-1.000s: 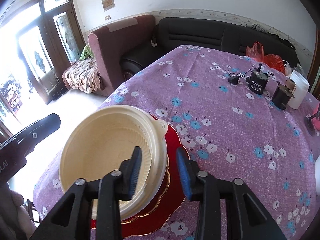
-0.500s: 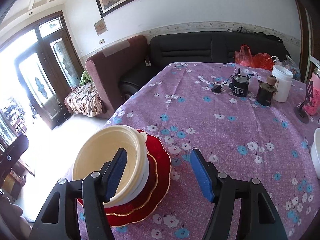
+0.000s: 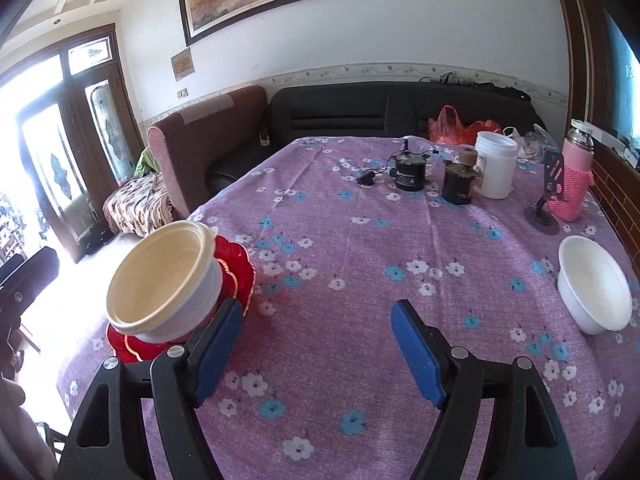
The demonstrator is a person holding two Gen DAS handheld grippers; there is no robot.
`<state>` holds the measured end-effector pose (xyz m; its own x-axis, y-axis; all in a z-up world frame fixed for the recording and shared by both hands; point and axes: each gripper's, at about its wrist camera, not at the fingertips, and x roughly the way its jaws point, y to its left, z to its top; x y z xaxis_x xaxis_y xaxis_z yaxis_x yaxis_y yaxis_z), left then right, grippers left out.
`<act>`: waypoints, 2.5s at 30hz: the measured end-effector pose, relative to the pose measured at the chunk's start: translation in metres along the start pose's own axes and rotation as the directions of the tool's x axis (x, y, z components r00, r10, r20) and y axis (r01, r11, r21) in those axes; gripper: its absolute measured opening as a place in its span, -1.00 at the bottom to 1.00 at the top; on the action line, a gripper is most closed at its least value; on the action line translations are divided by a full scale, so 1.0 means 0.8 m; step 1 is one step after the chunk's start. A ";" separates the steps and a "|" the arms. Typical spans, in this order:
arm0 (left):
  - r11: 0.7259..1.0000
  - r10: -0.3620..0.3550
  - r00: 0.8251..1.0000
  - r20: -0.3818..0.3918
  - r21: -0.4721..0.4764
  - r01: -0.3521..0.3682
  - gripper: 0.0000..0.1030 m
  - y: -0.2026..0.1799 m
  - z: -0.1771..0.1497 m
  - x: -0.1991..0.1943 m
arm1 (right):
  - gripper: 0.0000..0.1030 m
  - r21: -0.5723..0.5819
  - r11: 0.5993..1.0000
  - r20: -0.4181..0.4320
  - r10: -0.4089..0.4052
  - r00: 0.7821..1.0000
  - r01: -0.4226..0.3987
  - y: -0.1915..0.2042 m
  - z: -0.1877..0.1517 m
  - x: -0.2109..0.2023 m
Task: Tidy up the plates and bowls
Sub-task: 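Open the left gripper and raise it away from the stack, then move the left tool to the white bowl beside the pink thermos, then close the left gripper on the white bowl rim and lift it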
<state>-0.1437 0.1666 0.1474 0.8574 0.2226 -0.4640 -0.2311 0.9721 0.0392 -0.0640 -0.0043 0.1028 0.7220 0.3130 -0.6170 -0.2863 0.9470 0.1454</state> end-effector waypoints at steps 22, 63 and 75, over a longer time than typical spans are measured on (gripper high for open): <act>0.959 -0.069 0.997 -0.043 0.272 0.078 1.00 -0.154 -0.006 0.004 | 0.64 0.217 0.963 0.045 -0.172 0.984 0.159 -0.207 -0.026 -0.071; 0.821 -0.445 0.687 -0.574 0.044 0.569 0.27 -0.497 -0.005 0.239 | 0.44 0.507 0.800 -0.130 -0.298 0.946 0.321 -0.488 -0.022 -0.005; 0.796 -0.447 0.629 -0.636 0.037 0.604 -0.37 -0.534 -0.033 0.269 | -0.26 0.497 0.812 -0.194 -0.239 0.951 0.305 -0.481 -0.031 0.022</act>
<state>0.1272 -0.2024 0.0076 0.3502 -0.3418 -0.8721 0.3502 0.9113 -0.2165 0.0434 -0.3654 0.0171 0.6336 0.0573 -0.7716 0.3009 0.9005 0.3139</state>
